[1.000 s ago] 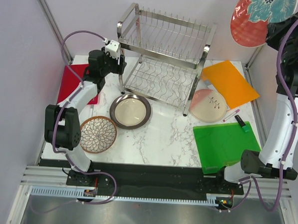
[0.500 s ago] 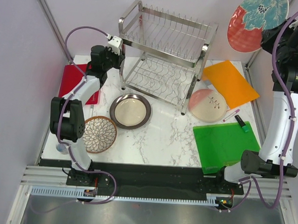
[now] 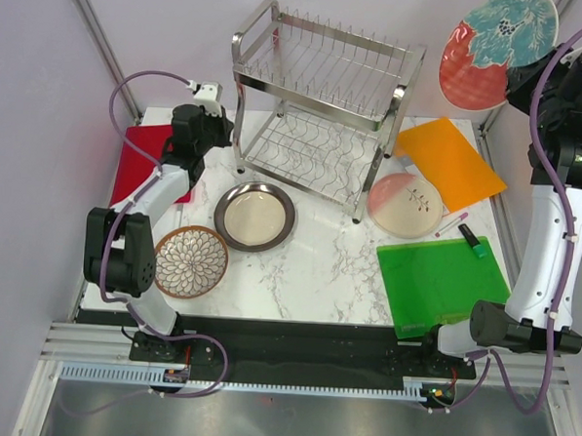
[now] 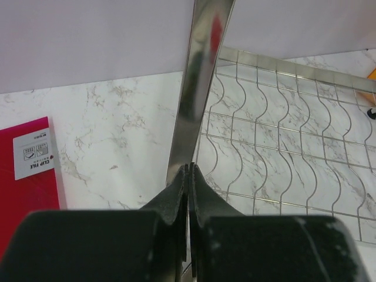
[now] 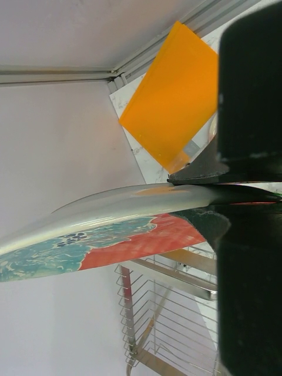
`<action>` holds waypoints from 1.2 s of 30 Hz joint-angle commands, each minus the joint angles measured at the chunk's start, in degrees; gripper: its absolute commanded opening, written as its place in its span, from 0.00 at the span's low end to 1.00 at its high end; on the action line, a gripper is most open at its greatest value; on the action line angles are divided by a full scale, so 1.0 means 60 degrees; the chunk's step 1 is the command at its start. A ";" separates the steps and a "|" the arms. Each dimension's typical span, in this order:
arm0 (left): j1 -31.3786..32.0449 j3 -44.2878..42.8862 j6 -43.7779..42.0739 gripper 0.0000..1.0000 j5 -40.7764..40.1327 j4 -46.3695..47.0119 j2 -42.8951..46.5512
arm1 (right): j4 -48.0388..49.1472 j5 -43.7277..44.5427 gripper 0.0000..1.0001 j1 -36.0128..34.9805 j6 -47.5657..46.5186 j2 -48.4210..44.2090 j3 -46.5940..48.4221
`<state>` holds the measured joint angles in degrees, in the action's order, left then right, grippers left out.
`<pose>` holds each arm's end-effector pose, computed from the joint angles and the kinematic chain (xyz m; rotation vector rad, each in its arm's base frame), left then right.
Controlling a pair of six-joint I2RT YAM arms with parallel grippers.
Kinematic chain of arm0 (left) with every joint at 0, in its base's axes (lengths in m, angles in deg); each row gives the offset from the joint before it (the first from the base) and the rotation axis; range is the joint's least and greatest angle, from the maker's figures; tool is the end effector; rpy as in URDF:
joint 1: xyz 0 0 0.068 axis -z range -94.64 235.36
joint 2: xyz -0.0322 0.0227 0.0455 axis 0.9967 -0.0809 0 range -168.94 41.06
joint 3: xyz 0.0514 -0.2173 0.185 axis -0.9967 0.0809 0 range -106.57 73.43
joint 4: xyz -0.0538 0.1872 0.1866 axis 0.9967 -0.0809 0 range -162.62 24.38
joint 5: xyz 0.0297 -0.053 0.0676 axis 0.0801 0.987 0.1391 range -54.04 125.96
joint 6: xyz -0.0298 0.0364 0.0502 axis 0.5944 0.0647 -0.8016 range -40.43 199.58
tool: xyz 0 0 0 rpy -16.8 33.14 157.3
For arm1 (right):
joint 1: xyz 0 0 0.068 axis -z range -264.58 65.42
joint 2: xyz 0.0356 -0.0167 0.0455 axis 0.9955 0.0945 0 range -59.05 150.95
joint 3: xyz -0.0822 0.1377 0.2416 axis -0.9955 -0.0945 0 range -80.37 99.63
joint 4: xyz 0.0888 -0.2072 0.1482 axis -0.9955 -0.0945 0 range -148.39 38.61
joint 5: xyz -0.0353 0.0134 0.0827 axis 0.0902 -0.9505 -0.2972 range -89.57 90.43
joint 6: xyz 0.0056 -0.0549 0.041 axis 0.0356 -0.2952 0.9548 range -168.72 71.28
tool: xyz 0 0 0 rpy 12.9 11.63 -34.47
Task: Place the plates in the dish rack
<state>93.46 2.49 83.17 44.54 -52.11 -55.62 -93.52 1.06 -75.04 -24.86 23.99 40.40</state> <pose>0.4280 -0.0693 0.3098 0.1783 1.7814 -0.2803 0.2751 -0.0469 0.5860 0.4824 1.5788 0.1816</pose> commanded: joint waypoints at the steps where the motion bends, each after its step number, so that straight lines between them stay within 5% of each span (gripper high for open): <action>1: -0.0002 0.0075 0.0473 0.07 0.0121 0.0252 0.0426 | 0.2627 -0.0353 0.00 0.0007 0.0580 -0.0731 0.0204; 3: -0.0002 -0.0057 -0.0359 0.29 0.0838 0.0369 0.0251 | 0.2642 -0.0411 0.00 -0.0008 0.0594 -0.0774 0.0189; 4: -0.0002 -0.0115 -0.0582 0.49 0.1087 0.0398 0.0163 | 0.2642 -0.0411 0.00 0.0006 0.0580 -0.0804 0.0145; 7: -0.0002 -0.0495 -0.1608 0.71 0.1675 0.0398 -0.0233 | 0.2627 -0.0441 0.00 0.0007 0.0506 -0.0964 -0.0001; 17: -0.0031 -0.1727 -0.2402 0.79 0.1602 0.1641 -0.2093 | 0.2612 -0.0251 0.00 0.0007 0.0111 -0.1229 -0.0164; 24: -0.0046 -0.1492 -0.1333 0.67 0.2041 0.3722 -0.3104 | 0.2217 -0.0162 0.00 0.0021 -0.0445 -0.1053 0.0335; 27: -0.0060 -0.2019 -0.0924 0.30 0.2188 0.3680 -0.3397 | 0.2085 0.0101 0.00 0.0108 -0.0592 -0.1096 0.0277; 28: -0.0061 -0.2136 -0.0820 0.08 0.2014 0.3694 -0.3398 | 0.2085 0.0116 0.00 0.0138 -0.0621 -0.1169 0.0161; 29: -0.0061 -0.2166 -0.0688 0.02 0.1955 0.3680 -0.3398 | 0.2085 0.0145 0.00 0.0240 -0.0607 -0.1199 0.0102; 36: -0.0119 -0.1874 0.0498 0.02 0.0418 0.2816 -0.2827 | 0.2187 0.0160 0.00 0.0387 -0.0520 -0.1229 -0.0309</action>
<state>92.82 -7.54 78.30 53.82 -35.56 -75.91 -93.28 1.21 -73.02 -29.48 20.14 37.14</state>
